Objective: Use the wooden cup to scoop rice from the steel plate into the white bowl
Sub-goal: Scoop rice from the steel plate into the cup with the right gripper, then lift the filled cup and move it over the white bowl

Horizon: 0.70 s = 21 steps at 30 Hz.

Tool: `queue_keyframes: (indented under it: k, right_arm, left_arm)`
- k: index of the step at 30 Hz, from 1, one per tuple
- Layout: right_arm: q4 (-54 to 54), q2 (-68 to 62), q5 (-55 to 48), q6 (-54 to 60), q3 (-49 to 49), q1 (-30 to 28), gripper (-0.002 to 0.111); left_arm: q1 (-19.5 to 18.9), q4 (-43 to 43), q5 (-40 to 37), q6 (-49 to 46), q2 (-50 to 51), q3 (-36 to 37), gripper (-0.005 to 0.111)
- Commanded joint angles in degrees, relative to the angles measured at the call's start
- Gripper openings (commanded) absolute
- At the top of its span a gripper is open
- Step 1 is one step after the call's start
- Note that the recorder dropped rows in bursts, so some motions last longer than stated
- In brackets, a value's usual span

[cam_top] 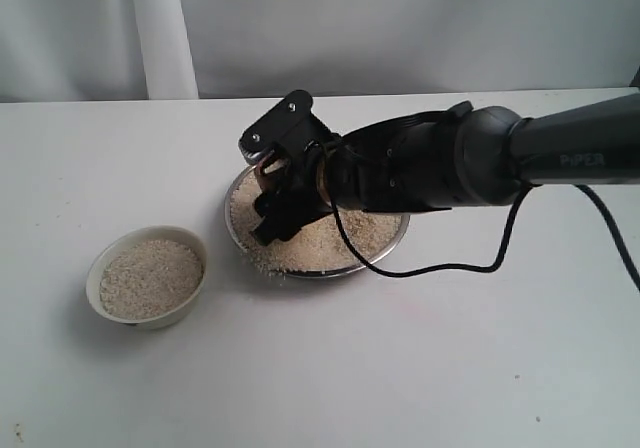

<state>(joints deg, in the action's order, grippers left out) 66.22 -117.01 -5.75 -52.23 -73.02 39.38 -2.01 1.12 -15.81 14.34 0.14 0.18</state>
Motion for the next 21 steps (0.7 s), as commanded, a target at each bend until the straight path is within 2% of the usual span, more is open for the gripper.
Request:
queue_keyframes:
  k: [1, 15, 21]
  right_arm:
    - [0.9, 2.4, 1.2, -0.1, -1.6, -0.1, 0.006]
    - [7.1, 4.8, 7.0, 0.2, -1.8, 0.1, 0.006]
    - [10.1, 4.8, 4.6, 1.4, -1.8, 2.0, 0.006]
  left_arm:
    - [0.3, -0.1, 0.5, 0.2, -0.1, -0.2, 0.000]
    - [0.3, -0.1, 0.5, 0.2, -0.1, -0.2, 0.000]
    - [0.3, -0.1, 0.5, 0.2, -0.1, -0.2, 0.000]
